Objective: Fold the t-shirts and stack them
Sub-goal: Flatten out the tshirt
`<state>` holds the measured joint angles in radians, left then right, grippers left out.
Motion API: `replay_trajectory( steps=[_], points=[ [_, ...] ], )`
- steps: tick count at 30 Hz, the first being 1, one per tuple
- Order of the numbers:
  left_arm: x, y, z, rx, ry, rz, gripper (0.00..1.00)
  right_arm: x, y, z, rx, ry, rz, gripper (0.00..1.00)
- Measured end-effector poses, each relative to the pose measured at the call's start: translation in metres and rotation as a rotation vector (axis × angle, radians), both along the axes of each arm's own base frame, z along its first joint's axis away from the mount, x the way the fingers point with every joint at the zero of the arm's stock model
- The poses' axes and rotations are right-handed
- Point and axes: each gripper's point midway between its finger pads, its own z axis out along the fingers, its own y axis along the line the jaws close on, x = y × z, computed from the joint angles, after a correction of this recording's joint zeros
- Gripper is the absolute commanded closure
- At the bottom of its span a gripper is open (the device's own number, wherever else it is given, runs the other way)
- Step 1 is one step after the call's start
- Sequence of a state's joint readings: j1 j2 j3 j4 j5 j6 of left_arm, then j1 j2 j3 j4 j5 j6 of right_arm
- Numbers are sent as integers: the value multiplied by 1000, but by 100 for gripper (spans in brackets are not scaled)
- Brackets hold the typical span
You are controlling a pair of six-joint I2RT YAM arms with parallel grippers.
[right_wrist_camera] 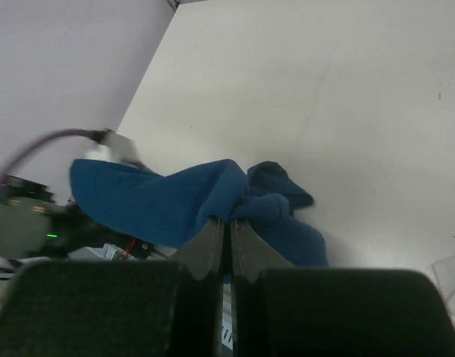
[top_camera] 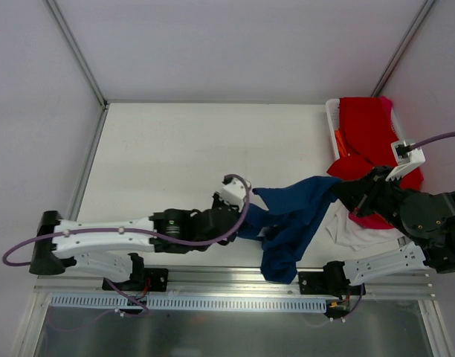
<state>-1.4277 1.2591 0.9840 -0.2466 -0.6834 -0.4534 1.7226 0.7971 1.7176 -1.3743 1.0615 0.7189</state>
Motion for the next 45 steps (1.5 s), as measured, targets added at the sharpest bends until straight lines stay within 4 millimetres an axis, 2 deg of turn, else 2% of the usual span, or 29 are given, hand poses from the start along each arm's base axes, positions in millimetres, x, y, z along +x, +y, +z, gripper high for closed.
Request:
replay_trajectory(
  steps=[3,7,10,13,16,18,21,25,28,31,35,37,39,42,45],
  points=[
    [5,29,68,-77,-73,19,100,2,3,0,-30,-23,-13,99],
    [10,81,151,-166,-170,69,100,4,8,0,-64,-45,-29,99],
    [14,116,187,-168,-222,114,100,6,10,-5,-92,-63,-40,100],
    [17,145,211,-139,-257,146,100,6,11,-15,-158,-91,-30,100],
    [15,163,231,-111,-274,135,100,2,20,-25,-228,-127,31,100],
    [11,168,246,-121,-279,97,100,-6,34,-24,-241,-143,115,99],
    [-8,165,270,-174,-264,-66,100,-22,57,-8,-194,-162,259,99],
    [-42,168,307,-310,-269,-295,100,-50,77,40,-51,-211,468,99],
    [-74,183,329,-422,-287,-469,100,-69,77,70,81,-251,592,100],
    [-111,211,349,-551,-320,-653,100,-83,62,94,207,-296,683,99],
    [-141,251,366,-678,-378,-777,100,-89,39,117,331,-355,729,99],
    [-144,260,364,-693,-390,-784,100,-89,35,119,346,-377,732,100],
    [-142,258,356,-680,-387,-769,100,-85,35,115,334,-391,712,100],
    [-119,241,330,-601,-358,-664,100,-64,33,100,272,-408,600,100],
    [-81,218,289,-460,-326,-483,100,-35,25,82,187,-421,433,100]
  ],
)
